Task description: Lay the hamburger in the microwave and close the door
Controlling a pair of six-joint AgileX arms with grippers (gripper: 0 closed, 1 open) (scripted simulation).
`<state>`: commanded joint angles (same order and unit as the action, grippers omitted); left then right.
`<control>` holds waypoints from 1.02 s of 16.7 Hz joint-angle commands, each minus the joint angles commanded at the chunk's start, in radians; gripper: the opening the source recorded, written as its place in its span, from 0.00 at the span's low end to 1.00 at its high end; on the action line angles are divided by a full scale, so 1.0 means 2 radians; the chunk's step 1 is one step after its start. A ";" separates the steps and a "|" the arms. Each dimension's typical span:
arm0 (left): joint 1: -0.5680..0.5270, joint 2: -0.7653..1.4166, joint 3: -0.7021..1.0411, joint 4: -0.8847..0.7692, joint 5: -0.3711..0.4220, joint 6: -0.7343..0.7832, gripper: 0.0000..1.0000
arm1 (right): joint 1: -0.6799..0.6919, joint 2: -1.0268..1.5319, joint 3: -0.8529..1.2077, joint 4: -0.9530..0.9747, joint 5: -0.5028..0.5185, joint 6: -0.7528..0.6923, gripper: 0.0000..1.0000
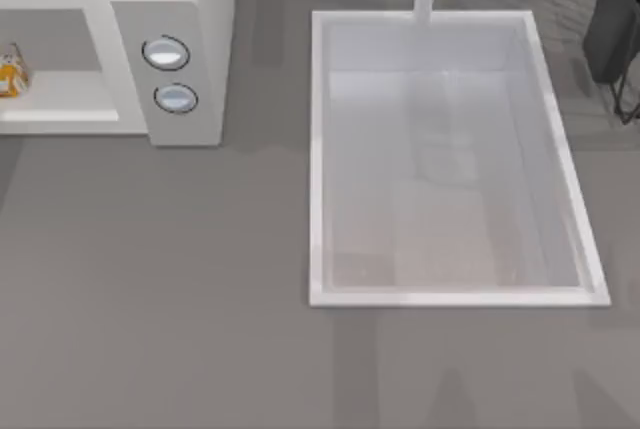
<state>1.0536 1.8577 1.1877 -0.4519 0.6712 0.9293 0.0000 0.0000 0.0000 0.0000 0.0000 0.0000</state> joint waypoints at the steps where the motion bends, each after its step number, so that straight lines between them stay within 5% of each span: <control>1: 0.000 0.006 -0.012 0.016 0.001 0.001 0.00 | 0.000 0.000 0.000 0.000 0.000 0.000 1.00; 10: -0.013 -0.009 -0.046 0.044 -0.003 -0.011 0.00 | 0.000 0.000 0.000 0.000 0.000 0.000 1.00; 17: -0.079 -0.129 -0.204 0.116 -0.036 -0.085 0.00 | 0.000 0.000 0.000 0.000 0.000 0.000 1.00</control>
<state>0.8966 1.5989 0.7800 -0.2208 0.5983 0.7601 0.0000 0.0000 0.0000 0.0000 0.0000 0.0000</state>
